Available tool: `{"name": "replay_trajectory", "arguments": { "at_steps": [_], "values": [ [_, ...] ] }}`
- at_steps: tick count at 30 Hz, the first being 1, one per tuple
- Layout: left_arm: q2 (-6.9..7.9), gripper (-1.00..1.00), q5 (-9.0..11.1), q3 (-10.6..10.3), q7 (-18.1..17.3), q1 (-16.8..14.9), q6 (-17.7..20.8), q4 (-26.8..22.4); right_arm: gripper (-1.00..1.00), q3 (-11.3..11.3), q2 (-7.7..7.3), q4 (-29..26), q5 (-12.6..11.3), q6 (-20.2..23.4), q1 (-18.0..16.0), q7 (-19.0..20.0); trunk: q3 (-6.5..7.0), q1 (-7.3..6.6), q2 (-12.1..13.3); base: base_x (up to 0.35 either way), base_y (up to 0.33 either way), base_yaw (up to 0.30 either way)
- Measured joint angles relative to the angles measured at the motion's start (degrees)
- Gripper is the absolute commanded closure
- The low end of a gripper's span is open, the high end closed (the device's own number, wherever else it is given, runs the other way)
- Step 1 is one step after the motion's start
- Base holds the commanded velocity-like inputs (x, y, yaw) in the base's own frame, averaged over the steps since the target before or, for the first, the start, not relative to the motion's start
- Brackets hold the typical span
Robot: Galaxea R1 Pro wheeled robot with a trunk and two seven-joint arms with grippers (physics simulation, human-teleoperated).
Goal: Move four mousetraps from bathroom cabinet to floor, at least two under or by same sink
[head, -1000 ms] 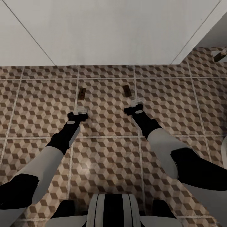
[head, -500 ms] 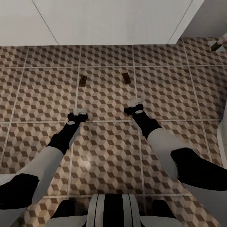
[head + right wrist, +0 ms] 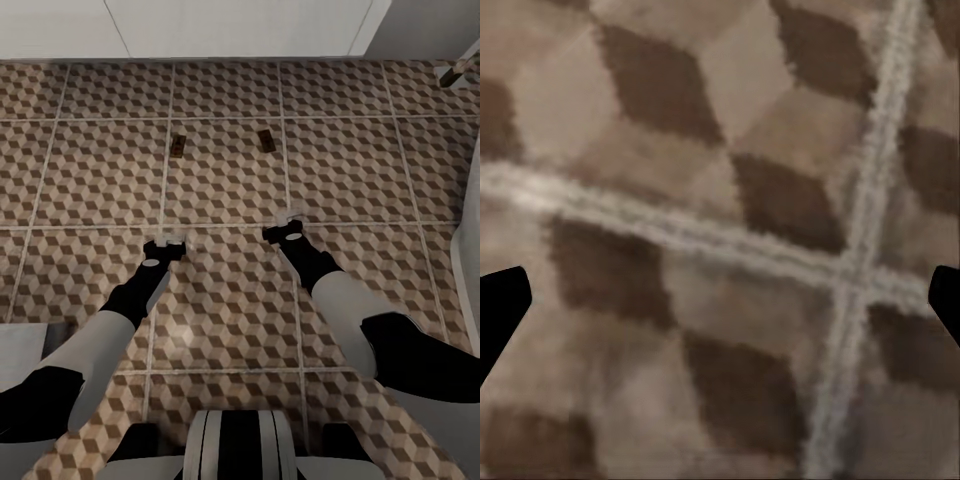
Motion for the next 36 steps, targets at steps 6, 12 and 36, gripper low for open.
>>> {"name": "replay_trajectory", "arguments": {
  "at_steps": [6, 12, 36],
  "values": [
    [-0.02, -1.0, -0.01, 0.0, 0.0, 0.0, -0.16, 0.51, -1.0, 0.0, 0.0, 0.0, 0.0, 0.0, 0.0, -0.01, 0.0, 0.0, 0.0, -0.331, 0.0, 0.0],
    [-0.02, -1.0, 0.01, 0.01, 0.0, 0.0, -1.21, 0.84, -1.0, 0.0, 0.0, 0.0, 0.0, 0.0, 0.0, -0.01, 0.0, -0.01, 0.0, -0.267, 0.0, 0.0],
    [0.07, -1.0, 0.01, 0.03, 0.07, 0.0, -1.43, 0.66, -1.0, -0.03, 0.0, 0.44, 0.08, -1.29, 0.0, -0.04, 0.0, -0.04, 0.0, -0.017, 0.0, 0.0]
  ]
}}
